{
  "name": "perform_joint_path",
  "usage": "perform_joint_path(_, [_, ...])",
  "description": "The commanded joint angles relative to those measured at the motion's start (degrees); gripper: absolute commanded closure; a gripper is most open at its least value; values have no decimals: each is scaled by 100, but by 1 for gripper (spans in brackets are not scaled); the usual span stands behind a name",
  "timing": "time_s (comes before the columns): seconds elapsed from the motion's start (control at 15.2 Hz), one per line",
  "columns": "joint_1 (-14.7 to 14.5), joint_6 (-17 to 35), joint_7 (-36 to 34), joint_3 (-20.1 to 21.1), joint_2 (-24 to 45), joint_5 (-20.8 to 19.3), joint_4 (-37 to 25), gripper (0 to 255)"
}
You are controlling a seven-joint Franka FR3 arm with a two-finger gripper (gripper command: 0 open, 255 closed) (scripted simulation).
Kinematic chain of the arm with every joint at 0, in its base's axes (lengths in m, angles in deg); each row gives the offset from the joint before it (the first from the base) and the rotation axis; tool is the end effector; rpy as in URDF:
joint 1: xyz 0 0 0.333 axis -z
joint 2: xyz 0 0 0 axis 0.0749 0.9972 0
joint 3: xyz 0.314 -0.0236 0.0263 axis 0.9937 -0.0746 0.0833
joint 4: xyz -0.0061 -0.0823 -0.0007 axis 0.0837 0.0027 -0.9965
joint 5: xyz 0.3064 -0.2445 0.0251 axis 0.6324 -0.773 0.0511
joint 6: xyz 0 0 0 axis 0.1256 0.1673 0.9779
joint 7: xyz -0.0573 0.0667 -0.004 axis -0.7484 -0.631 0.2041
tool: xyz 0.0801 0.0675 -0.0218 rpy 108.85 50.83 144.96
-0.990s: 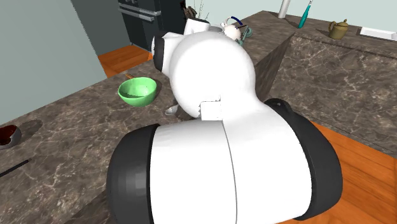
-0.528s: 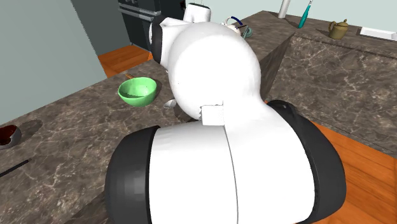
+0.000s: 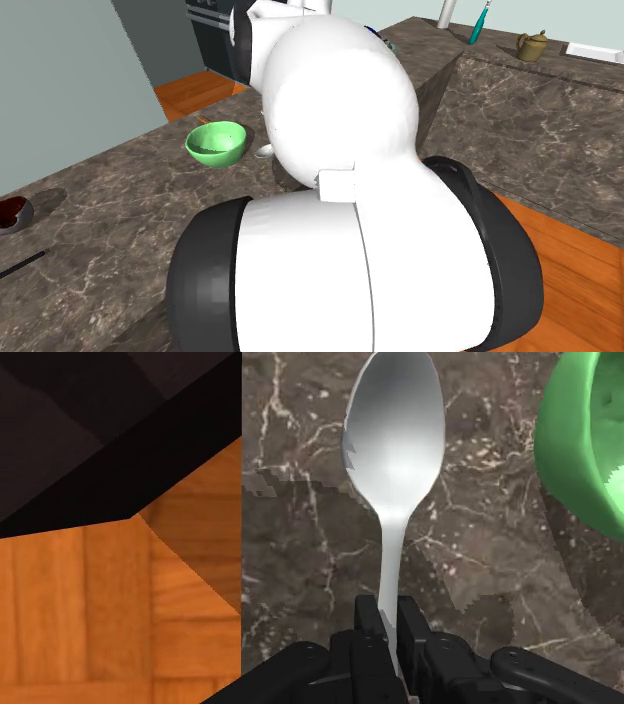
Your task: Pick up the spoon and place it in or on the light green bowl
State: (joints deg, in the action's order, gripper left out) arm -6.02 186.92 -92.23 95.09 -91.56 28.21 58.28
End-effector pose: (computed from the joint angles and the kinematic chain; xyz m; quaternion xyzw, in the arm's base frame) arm 0.5204 0.0898 0.5773 -0.9429 0.3164 0.0434 0.0943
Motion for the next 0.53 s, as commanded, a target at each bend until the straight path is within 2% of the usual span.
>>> perform_joint_path(0.0, [4, -166, -29, -6, 15, -7, -182, 255])
perform_joint_path(0.46, [11, -709, -134, -16, 111, -26, -831, 255])
